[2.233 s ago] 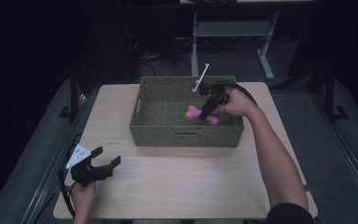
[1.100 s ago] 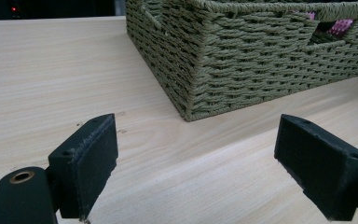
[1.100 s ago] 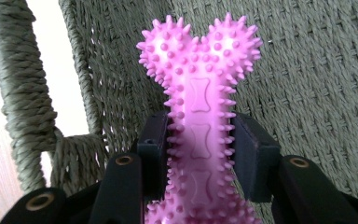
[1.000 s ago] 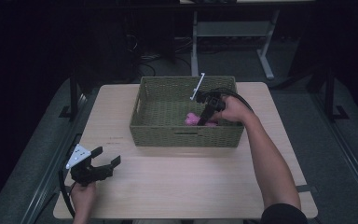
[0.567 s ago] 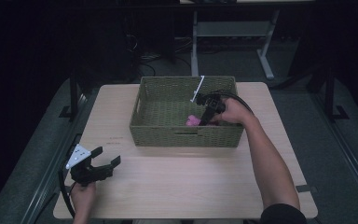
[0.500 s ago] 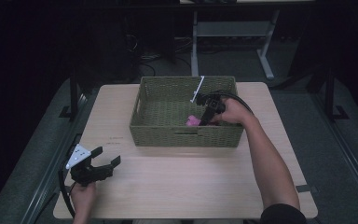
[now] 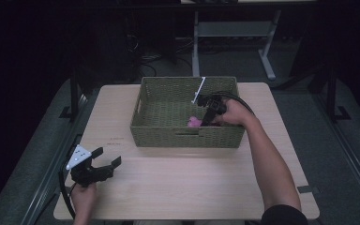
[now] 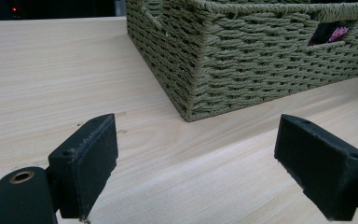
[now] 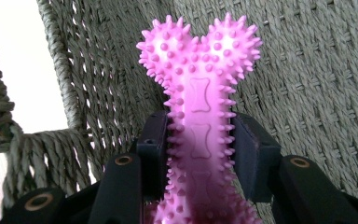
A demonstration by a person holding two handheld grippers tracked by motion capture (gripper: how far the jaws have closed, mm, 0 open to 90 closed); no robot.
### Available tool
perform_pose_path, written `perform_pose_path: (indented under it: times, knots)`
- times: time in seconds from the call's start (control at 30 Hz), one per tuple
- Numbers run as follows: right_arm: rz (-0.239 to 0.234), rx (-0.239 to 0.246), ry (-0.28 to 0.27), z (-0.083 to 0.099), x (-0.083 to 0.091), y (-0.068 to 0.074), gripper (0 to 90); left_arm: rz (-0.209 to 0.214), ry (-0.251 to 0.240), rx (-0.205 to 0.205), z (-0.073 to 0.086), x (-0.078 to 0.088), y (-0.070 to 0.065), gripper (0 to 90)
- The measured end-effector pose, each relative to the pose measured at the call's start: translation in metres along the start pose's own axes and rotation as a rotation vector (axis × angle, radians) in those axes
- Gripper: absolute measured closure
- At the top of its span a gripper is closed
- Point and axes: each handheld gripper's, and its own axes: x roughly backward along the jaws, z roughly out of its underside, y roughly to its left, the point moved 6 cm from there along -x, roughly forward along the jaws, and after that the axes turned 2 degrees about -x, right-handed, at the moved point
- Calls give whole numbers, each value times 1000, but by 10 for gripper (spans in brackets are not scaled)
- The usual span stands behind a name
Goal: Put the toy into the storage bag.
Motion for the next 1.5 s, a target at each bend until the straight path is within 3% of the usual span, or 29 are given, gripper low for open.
perform_pose_path:
  times: [0.13,0.73,1.5]
  knots:
    - [10,-5,-10,-2,1,0,516,-1,0,0,0,0,0,128]
    - [23,-3,-87,-4,22,6,487,0,3,0,0,0,-2,128]
    - [39,-4,-144,0,43,14,440,-1,4,-5,0,0,-2,128]
